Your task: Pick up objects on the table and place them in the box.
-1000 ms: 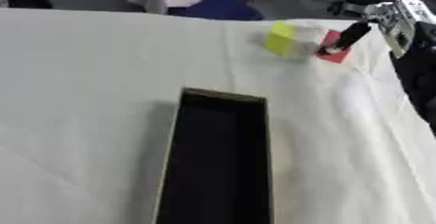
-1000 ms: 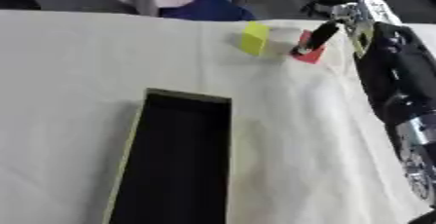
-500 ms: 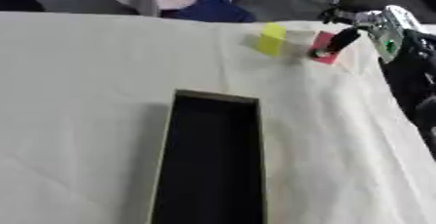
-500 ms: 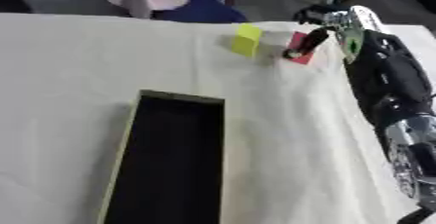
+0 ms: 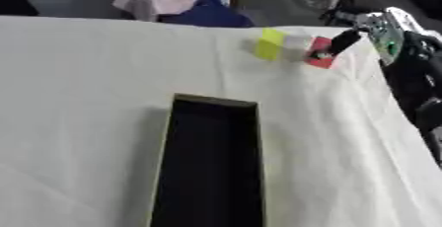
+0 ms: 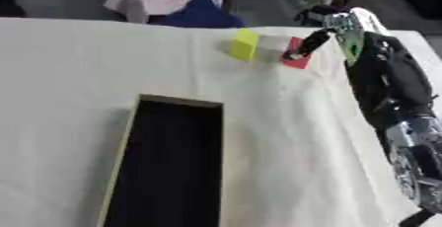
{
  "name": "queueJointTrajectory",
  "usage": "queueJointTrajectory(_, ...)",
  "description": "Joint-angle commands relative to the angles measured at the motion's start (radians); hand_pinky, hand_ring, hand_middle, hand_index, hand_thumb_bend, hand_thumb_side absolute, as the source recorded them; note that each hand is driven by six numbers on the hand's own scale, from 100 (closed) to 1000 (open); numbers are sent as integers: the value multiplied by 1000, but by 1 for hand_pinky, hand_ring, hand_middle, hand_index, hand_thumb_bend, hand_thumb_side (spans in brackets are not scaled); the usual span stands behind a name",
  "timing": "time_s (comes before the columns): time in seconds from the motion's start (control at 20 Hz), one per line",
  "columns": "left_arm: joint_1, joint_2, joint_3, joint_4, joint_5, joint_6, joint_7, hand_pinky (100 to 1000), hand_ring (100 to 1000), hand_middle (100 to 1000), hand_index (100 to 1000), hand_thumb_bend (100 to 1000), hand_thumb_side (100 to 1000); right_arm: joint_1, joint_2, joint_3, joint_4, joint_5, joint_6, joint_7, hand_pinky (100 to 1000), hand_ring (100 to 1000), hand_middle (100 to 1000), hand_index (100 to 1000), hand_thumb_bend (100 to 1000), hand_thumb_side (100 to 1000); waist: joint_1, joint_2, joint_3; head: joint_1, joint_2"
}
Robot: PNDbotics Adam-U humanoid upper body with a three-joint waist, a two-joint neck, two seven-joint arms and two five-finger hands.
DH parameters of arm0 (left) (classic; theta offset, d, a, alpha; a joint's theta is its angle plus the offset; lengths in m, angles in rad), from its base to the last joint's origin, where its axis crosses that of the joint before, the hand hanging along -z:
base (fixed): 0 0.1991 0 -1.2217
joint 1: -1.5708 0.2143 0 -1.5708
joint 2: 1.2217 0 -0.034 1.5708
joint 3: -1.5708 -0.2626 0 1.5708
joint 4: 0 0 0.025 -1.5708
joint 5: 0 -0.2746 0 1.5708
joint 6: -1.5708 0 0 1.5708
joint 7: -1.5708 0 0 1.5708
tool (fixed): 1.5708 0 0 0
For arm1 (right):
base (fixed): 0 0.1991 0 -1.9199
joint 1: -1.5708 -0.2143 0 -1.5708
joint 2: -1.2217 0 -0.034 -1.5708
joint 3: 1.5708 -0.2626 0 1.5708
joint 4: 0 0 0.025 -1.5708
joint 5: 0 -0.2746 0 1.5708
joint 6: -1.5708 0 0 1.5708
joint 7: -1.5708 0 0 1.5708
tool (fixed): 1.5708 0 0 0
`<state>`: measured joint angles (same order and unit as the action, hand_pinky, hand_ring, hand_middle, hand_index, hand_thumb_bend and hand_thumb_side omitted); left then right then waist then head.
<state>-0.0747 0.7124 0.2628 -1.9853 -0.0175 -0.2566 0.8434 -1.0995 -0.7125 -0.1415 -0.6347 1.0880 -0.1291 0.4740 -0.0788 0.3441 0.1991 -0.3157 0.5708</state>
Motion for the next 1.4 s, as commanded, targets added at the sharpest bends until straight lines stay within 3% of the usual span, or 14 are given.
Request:
queueJointTrajectory(0.05,-47,59,-15,-15,2,-21,-17,833,916,948,940,286,992,-12,-39,-7,-14,2,7,-6,947,920,865,964,516,366,7,-28,1,-8,4)
queueJointTrajectory(0.3,-190,205,-20,-15,47,-77,-28,843,915,941,946,352,925,3,-56,-11,-5,9,14,-1,948,921,867,961,513,370,24,-39,21,-51,20)
queueJointTrajectory(0.6,-296,359,14,-15,223,-54,45,845,920,944,946,394,882,11,-75,-15,5,36,24,16,953,928,878,966,534,356,52,-45,48,-86,27)
queueJointTrajectory(0.95,-312,402,73,-13,409,-15,64,844,924,949,942,401,877,-8,-84,-23,25,71,39,43,955,932,886,969,557,328,66,-41,59,-98,24)
queueJointTrajectory(1.4,-278,413,116,29,434,-2,64,843,923,947,938,396,878,-34,-87,-48,66,111,102,46,951,929,883,967,510,281,69,-31,67,-104,5)
